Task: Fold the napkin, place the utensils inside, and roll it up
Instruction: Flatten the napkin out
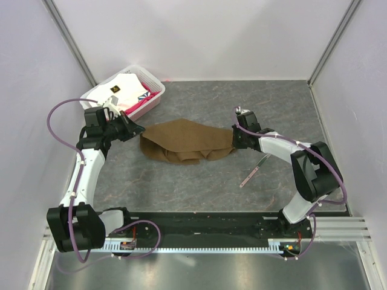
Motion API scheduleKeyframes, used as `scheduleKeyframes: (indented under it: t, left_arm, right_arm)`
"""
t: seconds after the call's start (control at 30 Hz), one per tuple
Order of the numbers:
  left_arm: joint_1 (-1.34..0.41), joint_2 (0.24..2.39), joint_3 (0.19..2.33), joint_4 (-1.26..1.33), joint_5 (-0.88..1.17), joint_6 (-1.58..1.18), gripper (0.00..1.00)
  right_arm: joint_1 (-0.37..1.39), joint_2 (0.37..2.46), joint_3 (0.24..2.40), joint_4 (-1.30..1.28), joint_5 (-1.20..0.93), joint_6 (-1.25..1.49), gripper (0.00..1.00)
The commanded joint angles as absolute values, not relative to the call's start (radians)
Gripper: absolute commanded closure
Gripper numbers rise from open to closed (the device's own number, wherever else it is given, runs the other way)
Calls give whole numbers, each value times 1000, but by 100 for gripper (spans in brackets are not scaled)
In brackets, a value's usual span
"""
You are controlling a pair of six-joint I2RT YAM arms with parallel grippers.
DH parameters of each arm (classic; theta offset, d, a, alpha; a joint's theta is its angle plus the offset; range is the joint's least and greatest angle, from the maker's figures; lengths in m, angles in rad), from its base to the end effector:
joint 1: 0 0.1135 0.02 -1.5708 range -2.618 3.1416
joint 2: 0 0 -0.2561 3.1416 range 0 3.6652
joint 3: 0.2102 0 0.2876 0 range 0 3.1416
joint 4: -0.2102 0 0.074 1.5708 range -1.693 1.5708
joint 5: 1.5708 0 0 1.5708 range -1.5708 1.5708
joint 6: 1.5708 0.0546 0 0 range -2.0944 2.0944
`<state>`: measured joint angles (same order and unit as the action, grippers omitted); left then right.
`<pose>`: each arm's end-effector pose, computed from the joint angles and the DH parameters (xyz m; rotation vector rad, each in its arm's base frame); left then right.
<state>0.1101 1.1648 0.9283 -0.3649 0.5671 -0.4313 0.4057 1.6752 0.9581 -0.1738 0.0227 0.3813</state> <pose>0.3067 0.0044 0.2733 -0.2566 2.1569 -0.7984 0.3487 0.1484 0.1286 -0.0203 2.4874 0.3112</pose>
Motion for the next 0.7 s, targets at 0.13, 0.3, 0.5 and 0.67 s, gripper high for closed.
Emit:
scheduleKeyframes:
  t: [0.13, 0.3, 0.5, 0.67]
  left_arm:
    - [112, 1167, 951, -342, 595, -388, 98]
    - [112, 1170, 940, -334, 607, -384, 98]
    - [112, 1175, 940, -334, 612, -380, 98]
    - [112, 1175, 939, -333, 614, -382, 98]
  right_arm:
    - [397, 1641, 1012, -187, 60, 285, 88]
    - [397, 1696, 1008, -164, 48, 278, 84]
    - [394, 1738, 1015, -141, 31, 272, 73]
    - [391, 1766, 1038, -140, 31, 262, 69]
